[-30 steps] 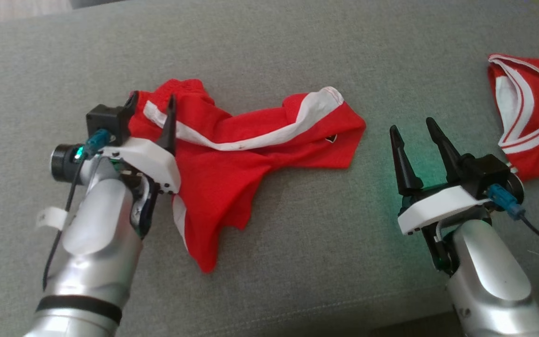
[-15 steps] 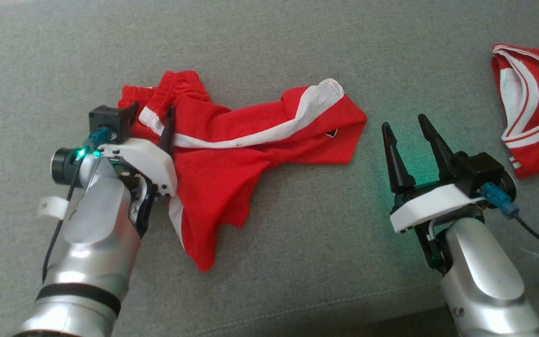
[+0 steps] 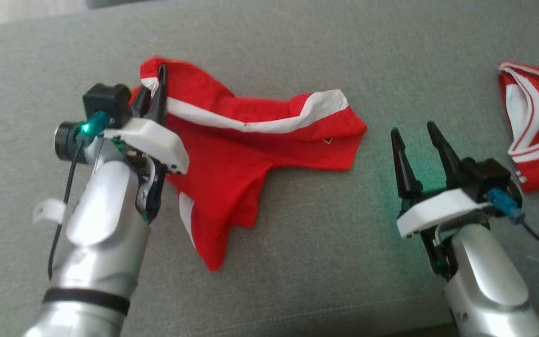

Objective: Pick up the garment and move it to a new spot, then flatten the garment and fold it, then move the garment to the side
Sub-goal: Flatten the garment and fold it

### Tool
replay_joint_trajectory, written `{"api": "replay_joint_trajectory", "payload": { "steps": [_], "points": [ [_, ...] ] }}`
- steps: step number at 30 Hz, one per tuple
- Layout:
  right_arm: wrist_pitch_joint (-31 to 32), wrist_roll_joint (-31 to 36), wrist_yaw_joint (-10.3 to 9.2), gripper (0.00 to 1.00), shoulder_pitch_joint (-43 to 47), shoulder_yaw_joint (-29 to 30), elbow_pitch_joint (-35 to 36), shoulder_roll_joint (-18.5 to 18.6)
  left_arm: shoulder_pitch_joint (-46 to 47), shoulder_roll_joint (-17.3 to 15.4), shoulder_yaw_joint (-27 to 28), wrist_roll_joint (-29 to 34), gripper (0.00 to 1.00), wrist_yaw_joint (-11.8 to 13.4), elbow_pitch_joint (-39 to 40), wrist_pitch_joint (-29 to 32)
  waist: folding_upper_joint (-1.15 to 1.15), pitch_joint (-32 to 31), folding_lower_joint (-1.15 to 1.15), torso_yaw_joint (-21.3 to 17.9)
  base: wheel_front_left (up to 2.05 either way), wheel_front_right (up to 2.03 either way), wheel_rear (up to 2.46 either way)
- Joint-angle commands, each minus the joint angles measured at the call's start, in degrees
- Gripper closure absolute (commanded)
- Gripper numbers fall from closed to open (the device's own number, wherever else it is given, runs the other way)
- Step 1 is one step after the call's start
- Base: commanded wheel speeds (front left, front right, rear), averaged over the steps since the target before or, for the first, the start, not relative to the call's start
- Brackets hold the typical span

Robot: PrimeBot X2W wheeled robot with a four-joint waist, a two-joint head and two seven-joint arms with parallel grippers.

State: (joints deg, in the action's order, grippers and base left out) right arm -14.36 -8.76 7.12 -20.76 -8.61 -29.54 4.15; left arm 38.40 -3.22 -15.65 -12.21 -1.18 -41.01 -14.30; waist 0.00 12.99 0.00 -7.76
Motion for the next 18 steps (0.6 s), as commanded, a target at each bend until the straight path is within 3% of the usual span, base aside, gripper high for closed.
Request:
{"api": "replay_joint_trajectory", "payload": {
  "steps": [1,11,13,18],
  "points": [
    [-0.63,-0.26,0.36,0.00,0.83,-0.90,1.29,-0.74,-0.61,-1.09,2.06,-0.48,1.00,0.36,2.06,-0.68,0.00,-1.74,0.00,1.38,0.00,0.00,0.00],
    [-0.63,-1.07,0.36,0.00,4.02,-0.61,0.37,-1.09,-12.64,-0.33,5.13,-4.53,0.98,3.08,2.53,-0.69,0.00,-7.39,0.00,4.81,0.00,0.00,0.00],
    [-0.63,-1.08,0.36,0.00,4.19,-0.67,0.42,-1.14,-14.33,-0.36,5.78,-4.92,0.00,3.69,2.20,-0.69,0.00,-7.59,0.00,4.93,0.00,0.00,0.00],
    [-0.63,-0.95,0.36,0.00,4.48,-0.81,1.12,-1.23,-17.14,-1.39,7.72,-3.23,0.00,6.82,4.18,-0.69,0.00,-7.79,0.00,4.66,0.00,0.00,0.00]
  ]
}}
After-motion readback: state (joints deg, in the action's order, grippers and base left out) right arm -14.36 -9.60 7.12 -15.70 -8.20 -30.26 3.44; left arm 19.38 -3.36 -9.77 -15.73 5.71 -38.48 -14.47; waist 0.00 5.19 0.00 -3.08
